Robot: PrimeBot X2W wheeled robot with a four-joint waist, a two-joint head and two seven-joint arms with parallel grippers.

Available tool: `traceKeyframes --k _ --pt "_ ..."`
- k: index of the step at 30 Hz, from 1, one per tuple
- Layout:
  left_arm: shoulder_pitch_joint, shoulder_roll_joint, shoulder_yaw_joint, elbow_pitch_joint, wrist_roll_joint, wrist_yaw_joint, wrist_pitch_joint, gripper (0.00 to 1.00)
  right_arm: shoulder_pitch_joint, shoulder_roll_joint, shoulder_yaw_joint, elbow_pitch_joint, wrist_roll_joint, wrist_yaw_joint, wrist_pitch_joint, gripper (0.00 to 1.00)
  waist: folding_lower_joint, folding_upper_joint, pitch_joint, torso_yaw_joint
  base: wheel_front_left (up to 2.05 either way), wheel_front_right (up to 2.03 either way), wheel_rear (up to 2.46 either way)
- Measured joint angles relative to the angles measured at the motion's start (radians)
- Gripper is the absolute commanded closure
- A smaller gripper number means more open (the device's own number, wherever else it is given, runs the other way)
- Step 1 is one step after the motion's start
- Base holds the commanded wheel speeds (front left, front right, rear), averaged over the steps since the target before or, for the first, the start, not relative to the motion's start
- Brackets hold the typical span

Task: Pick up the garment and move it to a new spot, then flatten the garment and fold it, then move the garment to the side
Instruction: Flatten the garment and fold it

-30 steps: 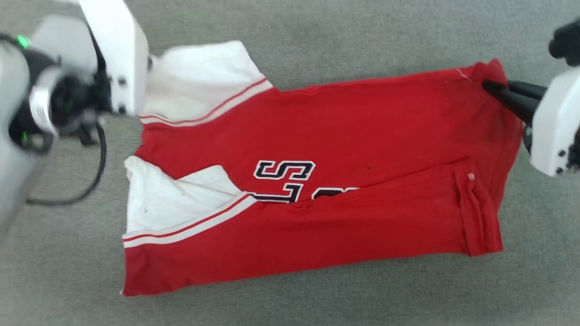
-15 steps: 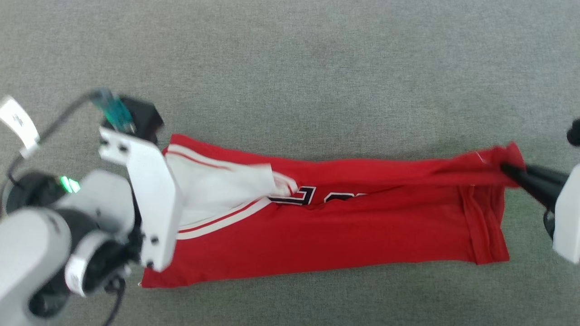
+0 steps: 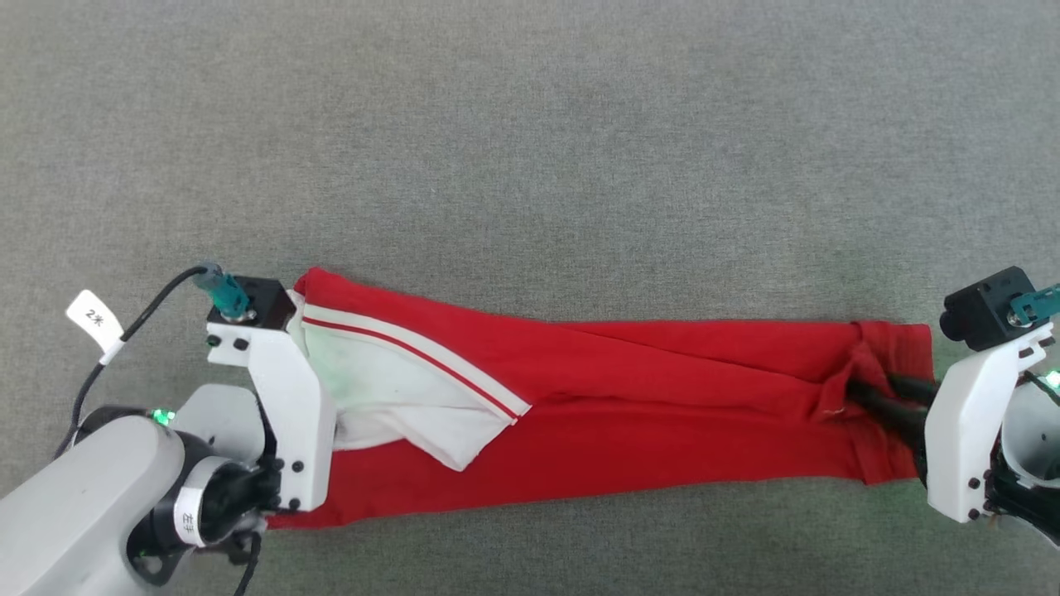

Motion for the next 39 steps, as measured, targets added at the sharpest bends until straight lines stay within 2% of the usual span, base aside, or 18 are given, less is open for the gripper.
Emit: traceKeyframes --k 1,4,9,15,21,24,30,31,32,33,36,39 --pt "0.001 -0.007 0.004 0.007 0.004 -0.011 -0.025 0.00 -0.002 0.002 0.002 0.002 0.006 0.000 -0.006 0.00 0.0001 0.0000 -0.003 0.000 0.00 0.00 0.00" --pt "0.012 -0.019 0.031 0.019 0.005 -0.039 -0.101 0.00 0.000 -0.004 -0.007 -0.002 0.023 0.000 -0.011 0.00 0.0001 0.0000 -0.014 -0.002 0.00 0.00 0.00" --pt "0.059 -0.018 0.070 0.007 0.022 -0.068 -0.239 0.00 0.026 -0.001 -0.089 -0.015 0.038 0.000 0.007 0.00 0.0000 0.0000 -0.030 -0.004 0.00 0.00 0.00" --pt "0.113 -0.022 0.122 -0.019 0.086 -0.127 -0.480 0.00 0.044 0.027 -0.161 0.010 0.040 0.000 0.052 0.00 0.0000 0.0000 -0.024 0.007 0.00 0.00 0.00" --pt "0.164 -0.053 0.166 -0.005 0.161 -0.163 -0.736 0.00 0.027 0.049 -0.128 0.083 0.063 0.000 0.065 0.00 0.0001 0.0000 -0.006 0.038 0.00 0.00 0.00" --pt "0.194 -0.080 0.178 0.015 0.196 -0.165 -0.851 0.00 -0.009 0.065 -0.098 0.135 0.105 0.000 0.064 0.00 0.0000 0.0000 0.002 0.056 0.00 0.00 0.00" --pt "0.259 -0.142 0.211 0.075 0.216 -0.171 -1.060 0.00 -0.062 0.054 -0.040 0.228 0.164 -0.001 0.085 0.00 0.0001 0.0001 0.011 0.091 0.00 0.00 0.00" --pt "0.273 -0.153 0.217 0.087 0.216 -0.172 -1.086 0.00 -0.069 0.052 -0.032 0.239 0.176 -0.001 0.086 0.13 0.0001 0.0001 0.011 0.095 0.00 0.00 0.00" --pt "0.286 -0.164 0.219 0.099 0.217 -0.175 -1.106 0.00 -0.077 0.046 -0.020 0.244 0.183 -0.001 0.086 0.86 0.0001 0.0000 0.011 0.099 0.00 0.00 0.00" --pt "0.296 -0.172 0.223 0.109 0.223 -0.181 -1.124 0.00 -0.082 0.039 -0.010 0.248 0.192 -0.001 0.086 1.00 0.0000 0.0001 0.011 0.102 0.00 0.00 0.00" --pt "0.328 -0.206 0.259 0.144 0.230 -0.185 -1.151 0.00 -0.091 0.033 -0.003 0.267 0.227 0.000 0.069 1.00 0.0000 0.0000 0.009 0.109 0.00 0.00 0.00" --pt "0.372 -0.237 0.304 0.162 0.247 -0.212 -1.159 0.00 -0.091 0.015 -0.015 0.272 0.263 0.000 0.055 1.00 0.0000 0.0000 0.001 0.110 0.00 0.00 0.00"
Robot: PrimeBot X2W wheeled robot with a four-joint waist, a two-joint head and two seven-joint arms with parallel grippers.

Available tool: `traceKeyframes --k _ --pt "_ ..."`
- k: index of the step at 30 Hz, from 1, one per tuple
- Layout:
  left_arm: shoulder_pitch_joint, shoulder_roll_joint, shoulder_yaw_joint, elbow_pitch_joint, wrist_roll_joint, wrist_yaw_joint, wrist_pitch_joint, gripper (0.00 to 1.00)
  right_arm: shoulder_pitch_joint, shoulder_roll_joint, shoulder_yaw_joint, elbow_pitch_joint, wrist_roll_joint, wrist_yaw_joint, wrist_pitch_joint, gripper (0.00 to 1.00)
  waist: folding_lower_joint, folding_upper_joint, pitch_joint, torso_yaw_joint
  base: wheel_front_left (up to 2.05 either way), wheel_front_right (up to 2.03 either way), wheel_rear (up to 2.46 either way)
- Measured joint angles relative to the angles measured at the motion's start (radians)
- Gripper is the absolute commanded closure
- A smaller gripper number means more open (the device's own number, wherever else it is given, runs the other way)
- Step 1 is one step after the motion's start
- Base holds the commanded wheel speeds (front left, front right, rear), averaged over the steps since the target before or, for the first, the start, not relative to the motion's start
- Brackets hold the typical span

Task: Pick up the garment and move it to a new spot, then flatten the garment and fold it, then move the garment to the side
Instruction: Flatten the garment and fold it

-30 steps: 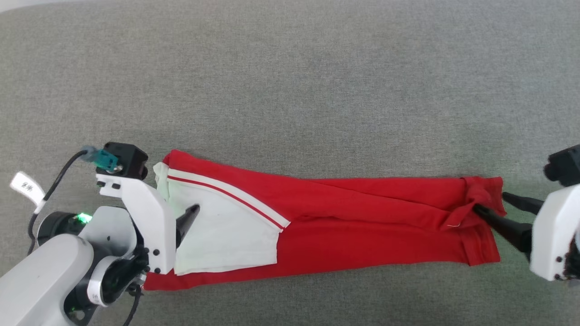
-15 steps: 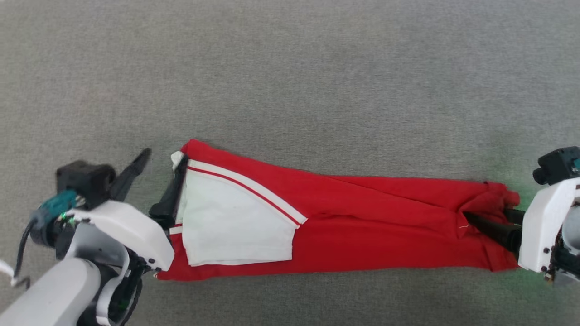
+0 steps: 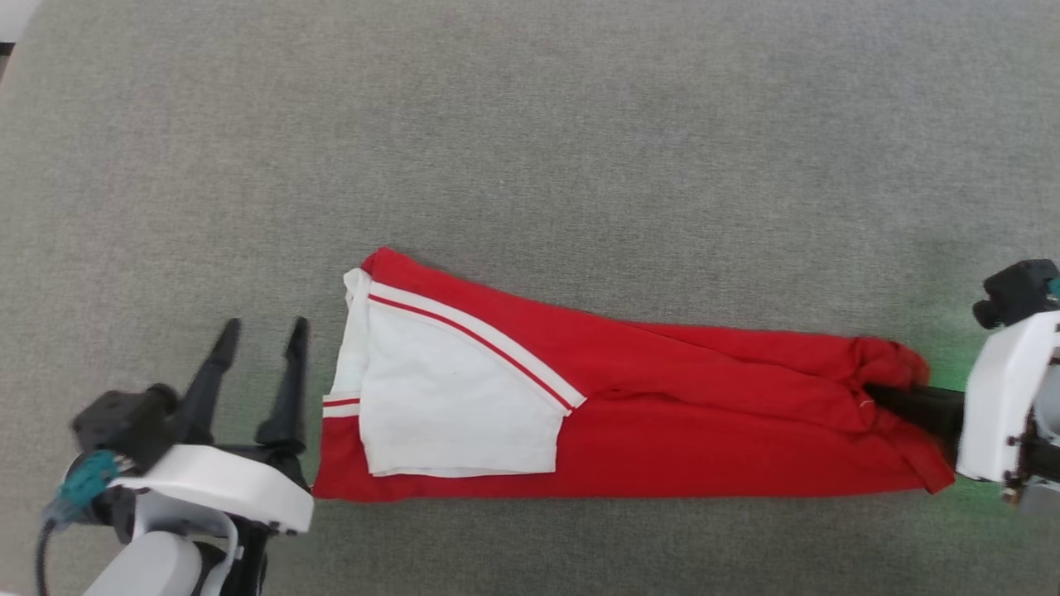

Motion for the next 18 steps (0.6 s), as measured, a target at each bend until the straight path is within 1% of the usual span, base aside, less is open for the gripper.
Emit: traceKeyframes --k 4,7,11,15,18 --pt "0.059 -0.059 0.105 -0.002 0.044 -0.047 -0.001 0.00 0.003 -0.044 -0.037 0.008 0.022 0.003 -0.017 1.00 0.0000 -0.0001 -0.008 -0.004 0.00 0.00 0.00" --pt "0.104 -0.111 0.177 0.002 0.087 -0.089 -0.001 0.00 0.010 -0.091 -0.090 0.031 0.024 0.002 -0.035 1.00 0.0000 0.0000 -0.015 -0.009 0.00 0.00 0.00" --pt "0.145 -0.171 0.263 0.002 0.146 -0.146 -0.001 0.00 0.013 -0.136 -0.155 0.063 0.024 0.001 -0.052 1.00 0.0000 0.0000 -0.024 -0.018 0.00 0.00 0.00" --pt "0.172 -0.230 0.332 0.003 0.208 -0.201 -0.002 0.00 0.011 -0.186 -0.214 0.129 0.007 0.001 -0.066 1.00 0.0000 0.0000 -0.032 -0.027 0.00 0.00 0.00" --pt "0.186 -0.275 0.384 0.011 0.245 -0.242 -0.002 0.00 -0.002 -0.210 -0.243 0.190 -0.022 0.001 -0.081 1.00 0.0000 0.0000 -0.038 -0.033 0.00 0.00 0.00"
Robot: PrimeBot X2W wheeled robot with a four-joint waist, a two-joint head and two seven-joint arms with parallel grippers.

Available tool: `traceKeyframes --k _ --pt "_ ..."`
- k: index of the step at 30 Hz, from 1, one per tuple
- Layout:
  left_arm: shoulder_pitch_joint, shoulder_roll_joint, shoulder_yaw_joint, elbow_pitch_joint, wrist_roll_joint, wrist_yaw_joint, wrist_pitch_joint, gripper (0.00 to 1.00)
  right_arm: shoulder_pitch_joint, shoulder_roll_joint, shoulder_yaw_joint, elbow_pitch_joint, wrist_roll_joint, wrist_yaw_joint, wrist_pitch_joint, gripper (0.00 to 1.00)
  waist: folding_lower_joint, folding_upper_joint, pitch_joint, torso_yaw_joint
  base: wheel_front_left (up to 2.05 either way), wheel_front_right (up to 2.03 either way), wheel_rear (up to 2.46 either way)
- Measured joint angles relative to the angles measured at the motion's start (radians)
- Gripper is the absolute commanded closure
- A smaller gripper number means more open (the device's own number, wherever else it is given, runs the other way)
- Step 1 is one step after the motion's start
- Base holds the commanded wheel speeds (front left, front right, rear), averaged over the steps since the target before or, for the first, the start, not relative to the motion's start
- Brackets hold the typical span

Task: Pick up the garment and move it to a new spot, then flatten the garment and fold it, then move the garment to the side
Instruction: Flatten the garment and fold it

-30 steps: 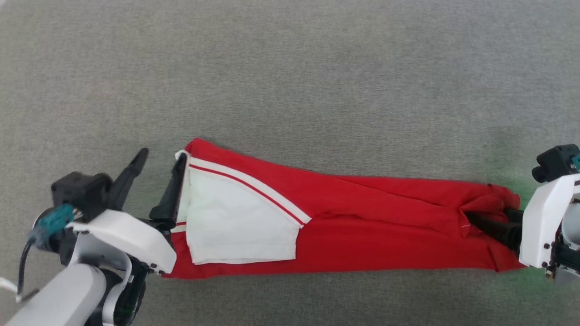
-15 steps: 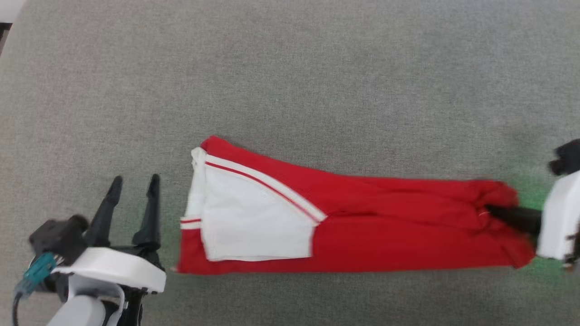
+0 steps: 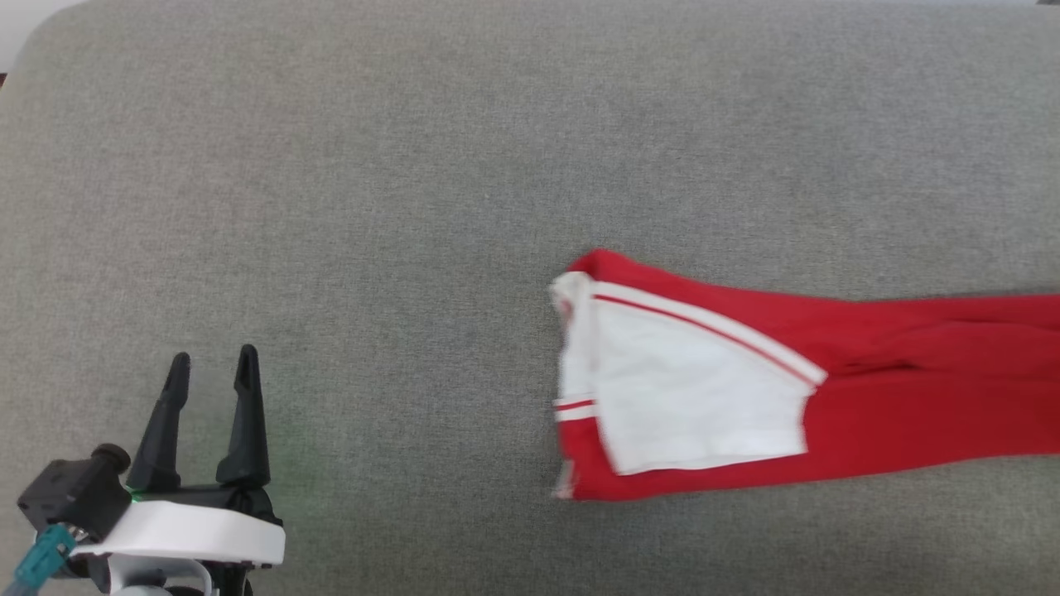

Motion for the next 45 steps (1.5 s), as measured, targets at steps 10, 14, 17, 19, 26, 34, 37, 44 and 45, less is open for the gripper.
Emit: traceKeyframes --k 10,14,17,19,26,34,37,44,45 --pt "0.017 -0.121 0.108 0.046 0.097 -0.108 0.000 0.00 -0.019 0.014 -0.007 -0.026 0.028 -0.001 0.027 1.00 0.0000 0.0000 -0.030 -0.012 0.00 0.00 0.00" --pt "0.018 -0.152 0.133 0.053 0.125 -0.128 0.000 0.00 0.036 0.056 0.024 -0.189 0.099 -0.001 0.067 1.00 0.0000 0.0000 -0.040 -0.009 0.00 0.00 0.00" --pt "0.019 -0.168 0.140 0.058 0.138 -0.141 0.000 0.00 0.060 0.090 0.063 -0.309 0.106 -0.001 0.070 1.00 0.0000 0.0000 -0.044 -0.001 0.00 0.00 0.00" --pt "0.018 -0.175 0.138 0.062 0.149 -0.145 0.000 0.00 0.066 0.113 0.095 -0.372 0.103 -0.001 0.070 1.00 0.0000 0.0000 -0.046 0.009 0.00 0.00 0.00" --pt "-0.007 -0.197 0.111 0.081 0.165 -0.159 0.000 0.00 0.009 0.226 0.244 -0.428 0.025 -0.001 0.083 1.00 0.0000 0.0000 -0.048 0.053 0.00 0.00 0.00" --pt "-0.033 -0.218 0.082 0.099 0.166 -0.162 0.000 0.00 -0.100 0.320 0.381 -0.336 -0.059 -0.001 0.077 1.00 0.0000 0.0000 -0.042 0.113 0.00 0.00 0.00" --pt "-0.039 -0.223 0.078 0.102 0.161 -0.163 0.000 0.00 -0.134 0.341 0.417 -0.292 -0.084 -0.001 0.057 0.65 0.0000 0.0000 -0.036 0.128 0.00 0.00 0.00" --pt "-0.042 -0.222 0.080 0.098 0.157 -0.164 0.000 0.00 -0.174 0.337 0.446 -0.304 -0.051 -0.001 0.039 0.00 0.0000 0.0000 -0.034 0.125 0.00 0.00 0.00" --pt "-0.042 -0.221 0.083 0.096 0.153 -0.163 0.000 0.00 -0.176 0.329 0.441 -0.319 -0.044 -0.001 0.038 0.00 0.0000 0.0000 -0.035 0.120 0.00 0.00 0.00"
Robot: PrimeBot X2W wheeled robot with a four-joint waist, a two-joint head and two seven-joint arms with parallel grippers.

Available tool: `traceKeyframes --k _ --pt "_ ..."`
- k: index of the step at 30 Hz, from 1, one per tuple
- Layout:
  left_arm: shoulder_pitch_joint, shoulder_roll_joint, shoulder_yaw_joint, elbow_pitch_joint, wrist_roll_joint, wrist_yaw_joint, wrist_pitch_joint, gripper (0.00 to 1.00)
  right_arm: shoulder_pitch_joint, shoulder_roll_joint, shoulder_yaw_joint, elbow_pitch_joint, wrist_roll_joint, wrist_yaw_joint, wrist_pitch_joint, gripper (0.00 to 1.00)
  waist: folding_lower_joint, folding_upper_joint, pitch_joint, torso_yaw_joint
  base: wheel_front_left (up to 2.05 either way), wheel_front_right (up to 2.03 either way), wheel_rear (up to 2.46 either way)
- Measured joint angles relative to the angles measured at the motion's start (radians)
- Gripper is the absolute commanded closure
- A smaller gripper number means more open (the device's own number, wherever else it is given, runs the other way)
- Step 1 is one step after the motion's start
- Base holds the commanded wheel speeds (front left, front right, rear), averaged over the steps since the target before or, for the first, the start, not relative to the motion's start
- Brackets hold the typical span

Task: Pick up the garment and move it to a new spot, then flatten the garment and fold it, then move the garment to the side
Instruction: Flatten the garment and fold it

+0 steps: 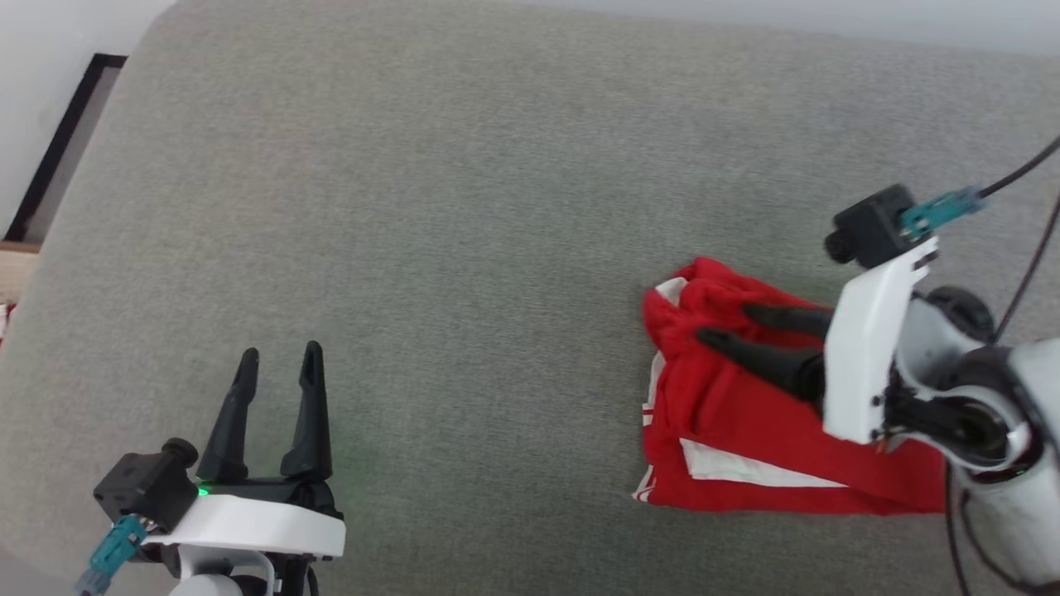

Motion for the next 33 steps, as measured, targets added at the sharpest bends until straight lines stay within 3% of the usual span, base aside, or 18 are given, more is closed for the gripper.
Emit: traceKeyframes --k 9,15,24,33 --pt "0.002 0.022 0.023 -0.021 -0.002 0.000 0.000 0.00 0.018 -0.086 -0.106 -0.096 0.015 0.000 -0.089 0.00 0.0000 0.0000 -0.008 -0.070 0.00 0.00 0.00" --pt "0.009 0.039 0.044 -0.033 0.002 0.000 0.000 0.00 0.085 -0.126 -0.174 -0.134 0.000 0.000 -0.221 0.00 0.0000 0.0000 -0.020 -0.124 0.00 0.00 0.00" --pt "0.045 0.071 0.070 -0.035 0.010 0.000 0.000 0.00 0.220 -0.158 -0.197 -0.113 -0.075 0.000 -0.543 0.00 0.0000 0.0000 -0.068 -0.196 0.00 0.00 0.00" --pt "0.111 0.093 0.092 -0.023 0.012 0.000 0.000 0.00 0.342 -0.122 -0.181 0.025 -0.145 0.000 -0.896 0.00 0.0000 0.0000 -0.139 -0.243 0.00 0.00 0.00"
